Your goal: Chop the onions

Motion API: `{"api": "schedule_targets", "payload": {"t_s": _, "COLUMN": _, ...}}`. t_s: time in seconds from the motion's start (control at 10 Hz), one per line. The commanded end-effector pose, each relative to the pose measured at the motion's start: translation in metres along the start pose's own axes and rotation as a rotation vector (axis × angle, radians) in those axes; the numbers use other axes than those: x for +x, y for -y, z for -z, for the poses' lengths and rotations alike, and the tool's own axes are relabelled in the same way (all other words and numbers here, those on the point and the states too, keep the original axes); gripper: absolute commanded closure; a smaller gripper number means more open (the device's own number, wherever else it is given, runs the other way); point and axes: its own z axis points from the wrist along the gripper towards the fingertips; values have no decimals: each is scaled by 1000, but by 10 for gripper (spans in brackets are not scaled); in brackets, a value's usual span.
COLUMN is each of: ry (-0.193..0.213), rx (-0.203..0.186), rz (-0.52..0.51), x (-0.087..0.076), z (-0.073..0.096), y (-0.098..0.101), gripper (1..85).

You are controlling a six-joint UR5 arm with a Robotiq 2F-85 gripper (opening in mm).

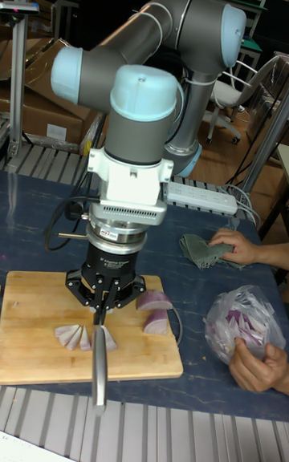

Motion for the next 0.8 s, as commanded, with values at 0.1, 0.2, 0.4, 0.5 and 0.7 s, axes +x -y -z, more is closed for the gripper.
{"api": "schedule_targets", "payload": {"t_s": 0.1, "ry": 5, "rx": -23, "rz": 34, "x": -2, "z": 4, "y": -13, "gripper": 840}}
{"api": "schedule_targets", "payload": {"t_s": 0.2, "ry": 11, "rx": -12, "rz": 94, "x": -1, "z": 0, "y": -7, "gripper": 840}}
{"api": "schedule_targets", "payload": {"t_s": 0.4, "ry": 19, "rx": 5, "rz": 144, "x": 2, "z": -9, "y": 0, "gripper": 840}}
{"api": "schedule_targets", "payload": {"t_s": 0.5, "ry": 19, "rx": 11, "rz": 145, "x": 3, "z": -9, "y": 2, "gripper": 840}}
{"api": "schedule_targets", "payload": {"t_s": 0.7, "ry": 18, "rx": 2, "rz": 134, "x": 4, "z": -10, "y": -2, "gripper": 840}}
